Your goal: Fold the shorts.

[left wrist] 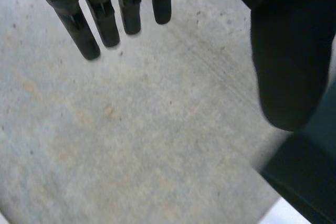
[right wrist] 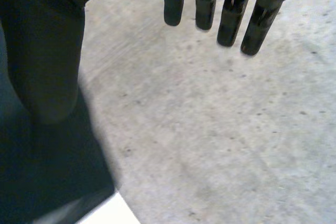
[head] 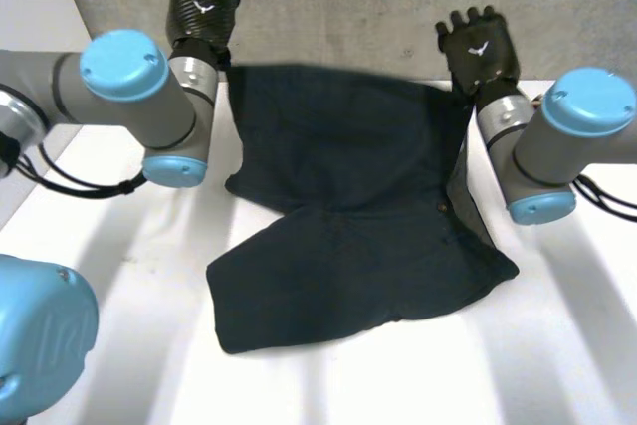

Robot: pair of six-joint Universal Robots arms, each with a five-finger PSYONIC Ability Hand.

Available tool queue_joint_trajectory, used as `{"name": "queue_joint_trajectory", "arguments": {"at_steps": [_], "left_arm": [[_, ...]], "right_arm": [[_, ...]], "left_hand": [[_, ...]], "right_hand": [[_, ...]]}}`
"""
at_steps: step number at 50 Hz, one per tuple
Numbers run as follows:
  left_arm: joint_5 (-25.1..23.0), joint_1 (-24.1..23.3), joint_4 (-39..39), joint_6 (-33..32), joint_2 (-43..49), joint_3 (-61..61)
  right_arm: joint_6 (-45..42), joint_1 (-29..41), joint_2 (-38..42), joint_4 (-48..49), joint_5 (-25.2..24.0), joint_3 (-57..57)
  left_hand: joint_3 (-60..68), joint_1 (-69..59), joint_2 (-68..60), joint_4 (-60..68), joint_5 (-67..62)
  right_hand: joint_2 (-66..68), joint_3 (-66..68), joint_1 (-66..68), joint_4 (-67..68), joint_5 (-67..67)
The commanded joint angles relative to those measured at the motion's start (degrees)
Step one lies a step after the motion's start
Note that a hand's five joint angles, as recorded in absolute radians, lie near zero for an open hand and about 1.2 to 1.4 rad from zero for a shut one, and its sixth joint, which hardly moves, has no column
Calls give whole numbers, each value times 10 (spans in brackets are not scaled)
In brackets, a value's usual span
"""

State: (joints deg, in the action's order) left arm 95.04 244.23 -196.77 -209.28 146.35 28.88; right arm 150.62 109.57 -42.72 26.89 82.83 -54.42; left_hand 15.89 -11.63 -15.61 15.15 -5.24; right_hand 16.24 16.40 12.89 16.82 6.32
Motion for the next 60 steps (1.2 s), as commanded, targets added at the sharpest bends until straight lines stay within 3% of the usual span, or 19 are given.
{"name": "queue_joint_trajectory", "arguments": {"at_steps": [1,6,13,18,24,27,30,34,44,51,56,60], "left_arm": [[-8,-17,-34,-20,-2,51],[-1,-21,-14,-16,-65,132],[1,-21,71,6,-209,320],[0,-26,159,79,-326,489],[-7,-46,200,180,-424,648],[-8,-62,206,219,-456,714],[-9,-78,206,239,-472,760],[-6,-98,199,245,-470,798],[-1,-103,133,252,-420,819],[-3,-103,120,252,-397,808],[1,-103,97,248,-378,794],[15,-102,77,244,-360,784]], "right_arm": [[-2,17,-10,-97,1,-5],[3,11,-86,-157,2,-67],[-1,-3,-198,-251,-24,-186],[-25,-57,-242,-314,-95,-283],[-67,-110,-277,-333,-183,-378],[-101,-139,-279,-331,-223,-419],[-137,-158,-279,-330,-259,-444],[-168,-171,-272,-323,-279,-463],[-176,-185,-240,-254,-282,-481],[-177,-183,-225,-234,-280,-483],[-176,-182,-223,-233,-283,-482],[-174,-180,-223,-233,-283,-482]], "left_hand": [[-59,16,56,-51,52],[-59,16,56,-51,52],[-37,-6,34,-29,30],[-18,-24,15,-11,12],[93,-135,-96,100,-99],[153,-196,-156,161,-160],[222,-265,-225,230,-229],[222,-265,-225,230,-229],[217,-260,-220,225,-224],[211,-253,-214,218,-217],[211,-253,-214,218,-217],[211,-253,-214,218,-217]], "right_hand": [[-62,-64,-29,-68,-63],[-62,-64,-29,-68,-63],[-62,-64,-29,-68,-63],[-62,-64,-29,-68,-63],[-60,-62,-27,-66,-61],[44,43,78,38,43],[125,123,158,119,124],[223,221,256,217,222],[253,251,286,247,252],[377,376,411,371,376],[637,635,670,631,636],[638,636,671,632,637]]}}
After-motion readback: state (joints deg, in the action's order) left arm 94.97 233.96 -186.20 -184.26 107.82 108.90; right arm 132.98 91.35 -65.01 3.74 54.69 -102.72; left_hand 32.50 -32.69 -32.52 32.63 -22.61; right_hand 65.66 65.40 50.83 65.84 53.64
